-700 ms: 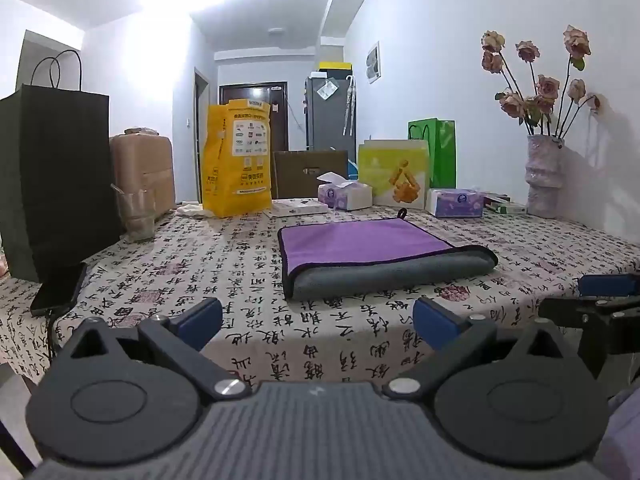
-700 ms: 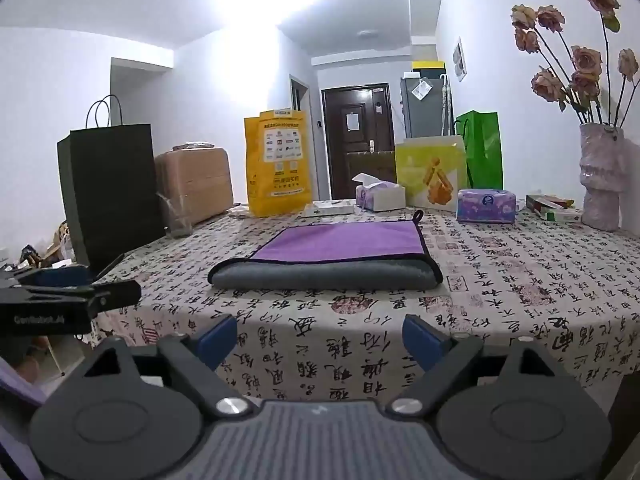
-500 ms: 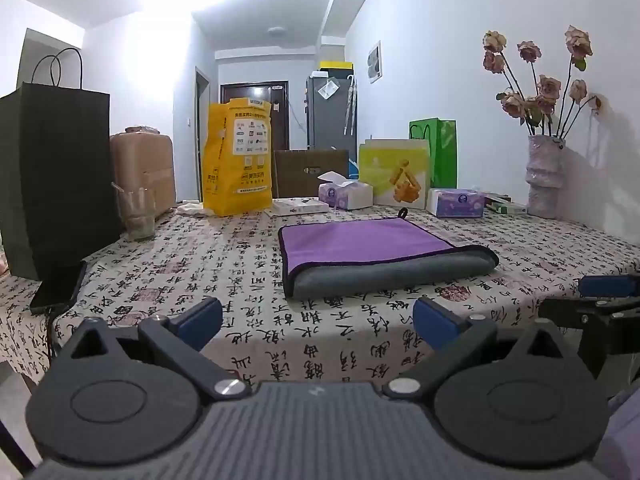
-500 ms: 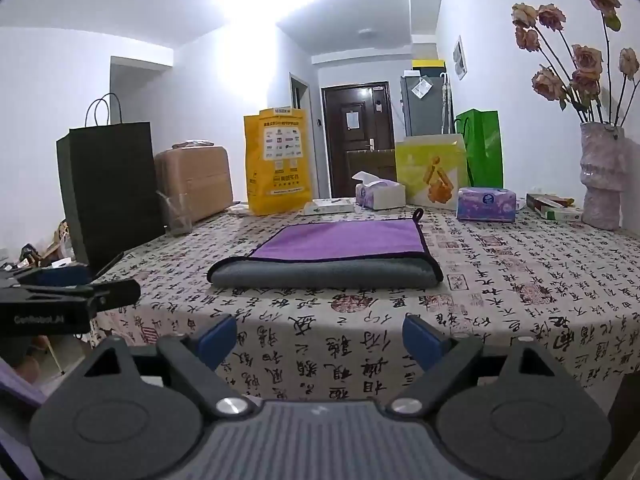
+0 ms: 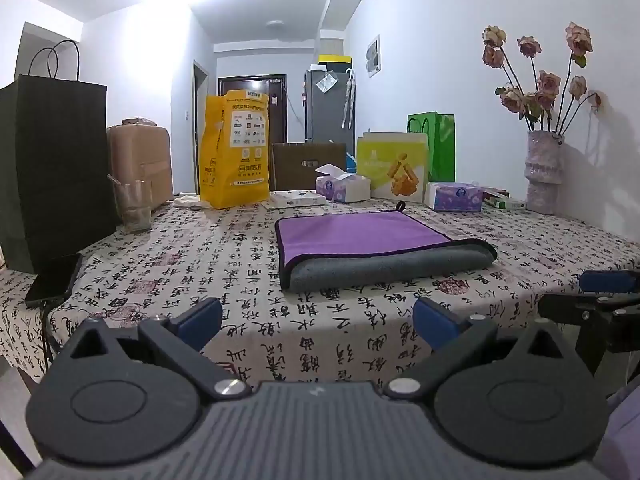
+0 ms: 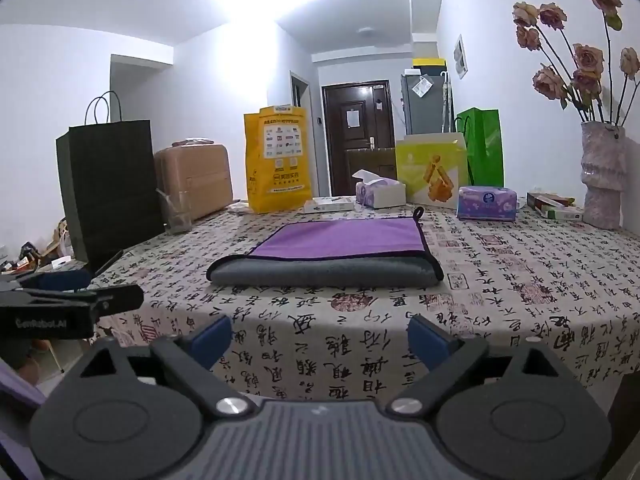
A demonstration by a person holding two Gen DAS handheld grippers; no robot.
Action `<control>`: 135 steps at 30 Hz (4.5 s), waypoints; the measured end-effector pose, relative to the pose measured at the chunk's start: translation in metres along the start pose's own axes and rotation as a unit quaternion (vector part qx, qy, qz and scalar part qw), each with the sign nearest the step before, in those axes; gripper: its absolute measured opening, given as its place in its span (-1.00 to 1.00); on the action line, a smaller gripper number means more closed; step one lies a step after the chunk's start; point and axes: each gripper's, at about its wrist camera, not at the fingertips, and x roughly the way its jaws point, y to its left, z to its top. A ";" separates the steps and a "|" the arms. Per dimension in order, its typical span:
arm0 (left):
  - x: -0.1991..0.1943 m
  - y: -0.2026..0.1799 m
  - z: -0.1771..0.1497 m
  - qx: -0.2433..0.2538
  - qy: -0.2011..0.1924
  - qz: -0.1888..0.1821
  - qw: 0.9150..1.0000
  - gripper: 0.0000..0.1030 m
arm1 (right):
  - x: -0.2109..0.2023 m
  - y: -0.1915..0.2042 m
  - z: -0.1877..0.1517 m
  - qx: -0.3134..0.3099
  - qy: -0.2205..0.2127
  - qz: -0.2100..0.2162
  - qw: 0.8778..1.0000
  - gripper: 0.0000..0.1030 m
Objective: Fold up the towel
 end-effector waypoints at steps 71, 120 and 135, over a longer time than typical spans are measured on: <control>0.003 0.001 -0.004 -0.002 0.011 -0.001 1.000 1.00 | 0.004 0.000 -0.002 0.012 0.013 -0.001 1.000 0.88; 0.015 0.004 -0.003 -0.003 0.026 0.008 1.000 1.00 | 0.017 -0.004 -0.005 0.019 0.022 -0.001 1.000 0.90; 0.032 0.009 -0.006 -0.006 0.037 0.027 0.999 1.00 | 0.031 -0.013 -0.013 0.037 0.026 -0.009 0.999 0.90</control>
